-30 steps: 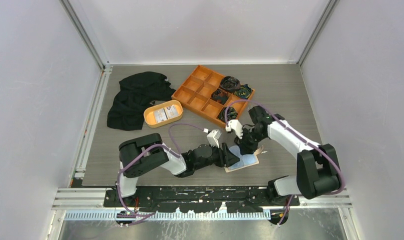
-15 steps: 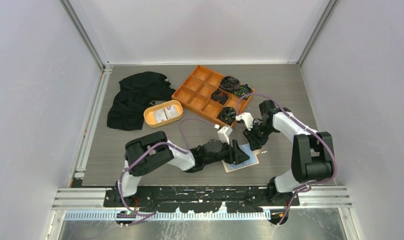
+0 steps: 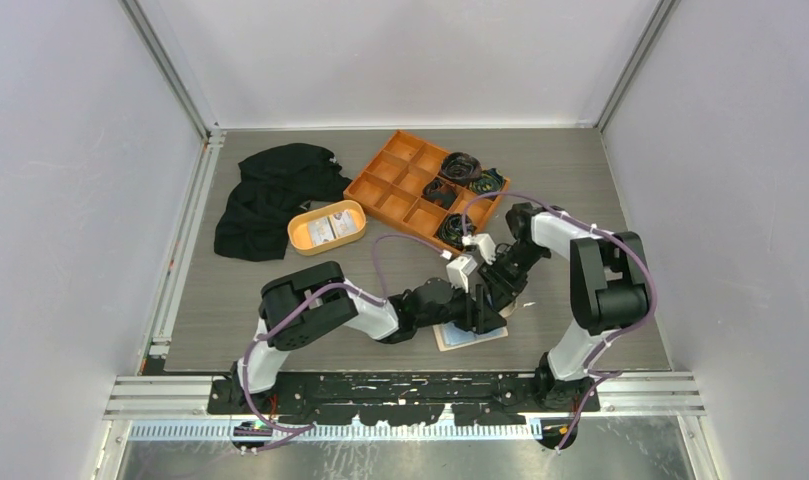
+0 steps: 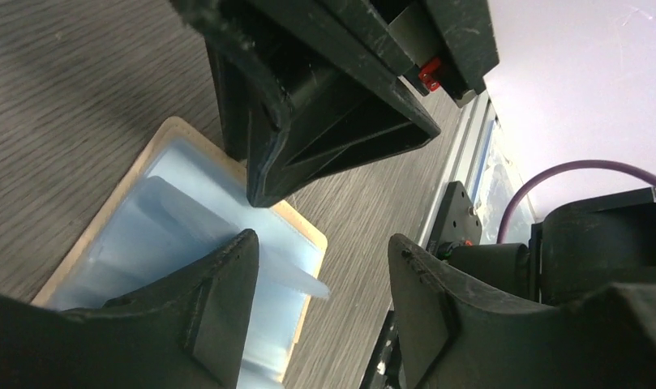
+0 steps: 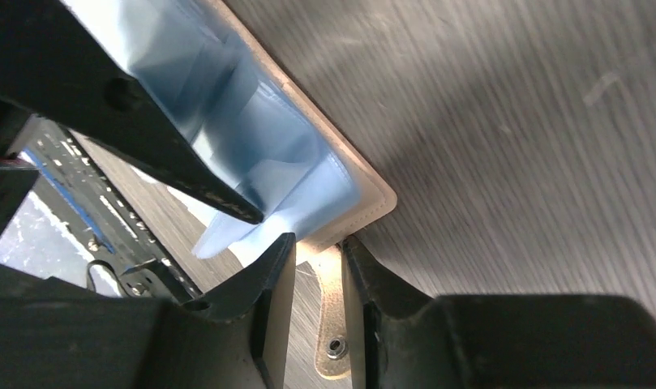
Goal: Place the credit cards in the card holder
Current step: Open the card holder at the center of the board.
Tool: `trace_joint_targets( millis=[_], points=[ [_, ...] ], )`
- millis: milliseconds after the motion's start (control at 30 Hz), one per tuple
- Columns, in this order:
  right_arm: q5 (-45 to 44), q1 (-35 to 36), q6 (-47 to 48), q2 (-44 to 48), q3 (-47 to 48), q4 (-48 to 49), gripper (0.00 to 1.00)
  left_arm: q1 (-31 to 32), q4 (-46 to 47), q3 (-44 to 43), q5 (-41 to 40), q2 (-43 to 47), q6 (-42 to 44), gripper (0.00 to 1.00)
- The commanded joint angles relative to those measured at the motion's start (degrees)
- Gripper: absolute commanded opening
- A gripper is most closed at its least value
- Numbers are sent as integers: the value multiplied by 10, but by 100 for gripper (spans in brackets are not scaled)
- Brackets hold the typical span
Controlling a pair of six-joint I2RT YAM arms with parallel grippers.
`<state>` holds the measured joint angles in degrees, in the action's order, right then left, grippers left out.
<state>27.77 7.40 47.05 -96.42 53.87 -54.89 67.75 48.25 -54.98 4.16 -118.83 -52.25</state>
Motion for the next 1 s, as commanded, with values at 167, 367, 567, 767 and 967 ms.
trace_joint_targets(
  millis=[167, 367, 567, 767, 967],
  points=[
    [84, 27, 0, 10, 40, -49, 33, 1, 65, 58, 5, 63, 44, 63],
    [74, 0, -20, 141, 5, 16, 40, 14, 98, 89, -3, 113, 80, 66],
    [145, 0, 33, 253, -34, 31, 47, 34, 78, 118, -33, 203, 136, 66],
    [263, 1, 230, 312, -71, -60, 54, 34, 39, 219, -115, 292, 136, 65],
    [235, 32, 316, 284, -101, -64, 43, 34, 36, 287, -143, 316, 51, 58]
  ],
)
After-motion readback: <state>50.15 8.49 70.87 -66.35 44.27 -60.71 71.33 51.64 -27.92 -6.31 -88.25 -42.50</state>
